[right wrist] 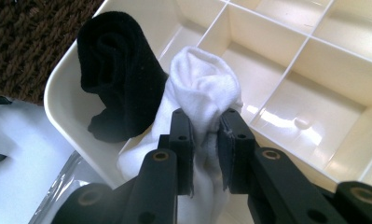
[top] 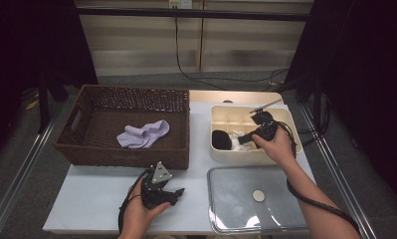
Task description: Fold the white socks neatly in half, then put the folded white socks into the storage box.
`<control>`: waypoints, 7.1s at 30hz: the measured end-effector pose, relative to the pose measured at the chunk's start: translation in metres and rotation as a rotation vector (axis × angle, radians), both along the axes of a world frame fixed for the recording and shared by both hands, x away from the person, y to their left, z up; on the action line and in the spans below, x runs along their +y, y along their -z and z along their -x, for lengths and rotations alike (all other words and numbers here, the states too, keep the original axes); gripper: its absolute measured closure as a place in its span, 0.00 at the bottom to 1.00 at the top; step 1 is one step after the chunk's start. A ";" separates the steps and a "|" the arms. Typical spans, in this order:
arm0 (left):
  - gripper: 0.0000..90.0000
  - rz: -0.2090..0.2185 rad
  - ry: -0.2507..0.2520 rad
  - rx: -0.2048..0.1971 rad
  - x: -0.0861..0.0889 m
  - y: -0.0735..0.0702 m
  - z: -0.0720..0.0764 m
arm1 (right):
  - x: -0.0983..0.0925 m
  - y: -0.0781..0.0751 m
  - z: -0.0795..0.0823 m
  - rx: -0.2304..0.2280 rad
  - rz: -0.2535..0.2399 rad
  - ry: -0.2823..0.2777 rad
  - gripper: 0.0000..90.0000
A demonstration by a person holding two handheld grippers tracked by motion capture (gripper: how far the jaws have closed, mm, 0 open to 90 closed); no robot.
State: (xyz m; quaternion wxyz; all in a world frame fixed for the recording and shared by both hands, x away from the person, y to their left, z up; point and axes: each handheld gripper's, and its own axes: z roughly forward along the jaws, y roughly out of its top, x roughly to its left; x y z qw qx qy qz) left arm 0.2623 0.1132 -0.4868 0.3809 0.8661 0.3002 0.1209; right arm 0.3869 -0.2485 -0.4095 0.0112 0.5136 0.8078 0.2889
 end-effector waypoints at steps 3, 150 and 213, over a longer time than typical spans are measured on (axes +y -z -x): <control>0.31 0.001 0.000 0.000 0.000 0.000 0.000 | 0.002 0.001 0.002 -0.003 0.011 -0.003 0.85; 0.30 0.000 -0.003 0.002 0.000 0.000 0.000 | 0.004 -0.036 0.010 0.017 0.154 -0.173 0.51; 0.30 0.000 -0.002 0.002 0.000 0.000 0.000 | 0.022 0.029 0.107 -0.050 0.081 -0.347 0.22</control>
